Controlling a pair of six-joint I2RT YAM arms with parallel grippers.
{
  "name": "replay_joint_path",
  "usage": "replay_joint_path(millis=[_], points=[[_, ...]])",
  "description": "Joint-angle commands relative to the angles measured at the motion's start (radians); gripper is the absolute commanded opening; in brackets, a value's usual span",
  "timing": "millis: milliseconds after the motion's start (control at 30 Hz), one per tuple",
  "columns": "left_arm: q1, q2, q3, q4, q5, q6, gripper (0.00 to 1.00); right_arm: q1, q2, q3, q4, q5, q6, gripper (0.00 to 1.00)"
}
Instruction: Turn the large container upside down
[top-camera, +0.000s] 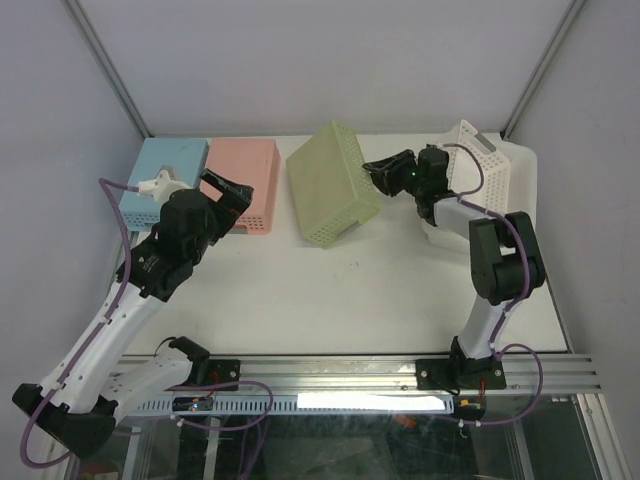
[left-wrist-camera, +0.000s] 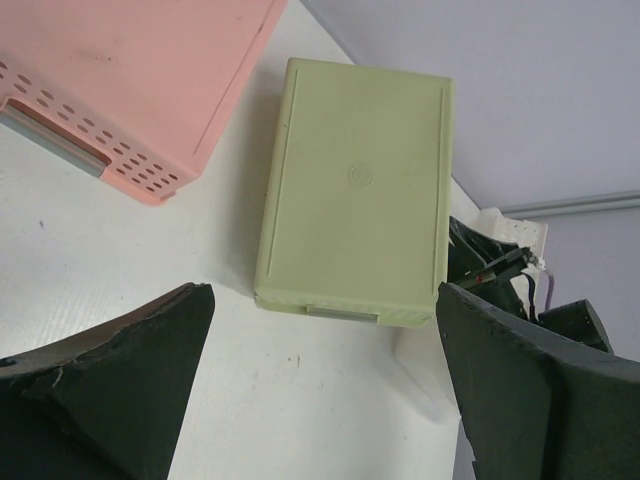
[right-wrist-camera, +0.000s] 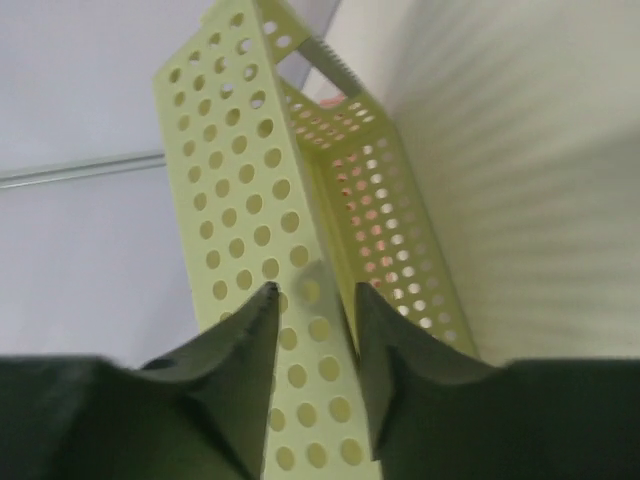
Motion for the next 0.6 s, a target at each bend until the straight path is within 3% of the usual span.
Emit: replay_joint_path(millis=[0, 33, 67, 267, 367, 400, 433, 567], points=[[0.008, 0.030, -0.016, 0.081, 0.062, 0.025, 0.99, -0.004, -0.096, 0.008, -0.159, 0.029, -0.139, 0.45], [0.007, 0.039, -0.015, 0.084, 0.069, 0.028, 0.99, -0.002, -0.113, 0.021, -0.205, 0.029, -0.139, 0.45], [0.007, 0.048, -0.013, 0.085, 0.076, 0.032, 0.99, 0.001, -0.130, 0.033, -0.254, 0.087, -0.208, 0.52], [0.007, 0.087, -0.003, 0.100, 0.107, 0.061, 0.99, 0.021, -0.196, 0.123, -0.507, 0.276, -0.390, 0.71], [0.008, 0.100, -0.006, 0.117, 0.131, 0.080, 0.99, 0.038, -0.200, 0.185, -0.620, 0.375, -0.498, 0.75], [0.007, 0.106, -0.006, 0.124, 0.141, 0.089, 0.99, 0.044, -0.199, 0.211, -0.656, 0.412, -0.531, 0.80], [0.007, 0.114, -0.003, 0.129, 0.153, 0.098, 0.99, 0.051, -0.198, 0.227, -0.687, 0.443, -0.562, 0.92], [0.006, 0.157, 0.009, 0.142, 0.196, 0.158, 0.99, 0.073, -0.213, 0.255, -0.748, 0.493, -0.687, 0.95]])
